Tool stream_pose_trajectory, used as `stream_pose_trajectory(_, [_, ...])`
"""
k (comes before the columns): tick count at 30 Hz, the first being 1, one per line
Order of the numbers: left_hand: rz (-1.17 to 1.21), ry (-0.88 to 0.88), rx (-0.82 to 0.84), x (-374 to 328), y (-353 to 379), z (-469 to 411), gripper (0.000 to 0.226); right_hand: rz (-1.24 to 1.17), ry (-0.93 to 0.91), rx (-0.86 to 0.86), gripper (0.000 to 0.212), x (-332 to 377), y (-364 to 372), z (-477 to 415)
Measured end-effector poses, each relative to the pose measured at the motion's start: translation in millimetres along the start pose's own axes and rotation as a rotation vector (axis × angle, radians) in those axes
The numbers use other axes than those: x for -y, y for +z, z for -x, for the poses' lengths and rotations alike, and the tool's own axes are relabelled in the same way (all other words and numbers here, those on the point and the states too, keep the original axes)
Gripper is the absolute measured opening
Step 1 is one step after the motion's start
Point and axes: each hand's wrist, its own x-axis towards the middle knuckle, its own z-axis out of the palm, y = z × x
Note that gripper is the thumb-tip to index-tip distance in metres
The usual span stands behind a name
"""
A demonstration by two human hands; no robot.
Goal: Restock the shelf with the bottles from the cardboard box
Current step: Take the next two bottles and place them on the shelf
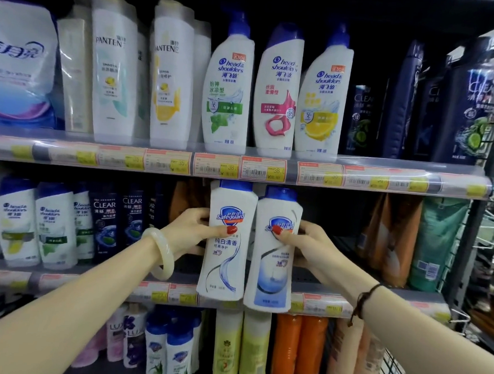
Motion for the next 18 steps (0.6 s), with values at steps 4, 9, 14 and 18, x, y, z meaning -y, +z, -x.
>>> stream_pose_trajectory(4, [0.018,0.012,-0.006,-8,-5,-14,0.026,-0.026,-0.021,0.008,0.020,13,-2,-16])
stream_pose_trajectory(9, [0.035,0.033,-0.035,-10,-9,-28,0.029,-0.101,-0.068,0.006,0.027,15,0,-32])
stream_pose_trajectory(14, [0.063,0.021,-0.019,6,-9,-31,0.025,-0.082,-0.149,-0.001,0.031,4,-1,-39])
stream_pose_trajectory(18, [0.115,0.019,-0.021,14,-11,-33,0.026,-0.054,-0.179,0.042,0.033,1,1,-45])
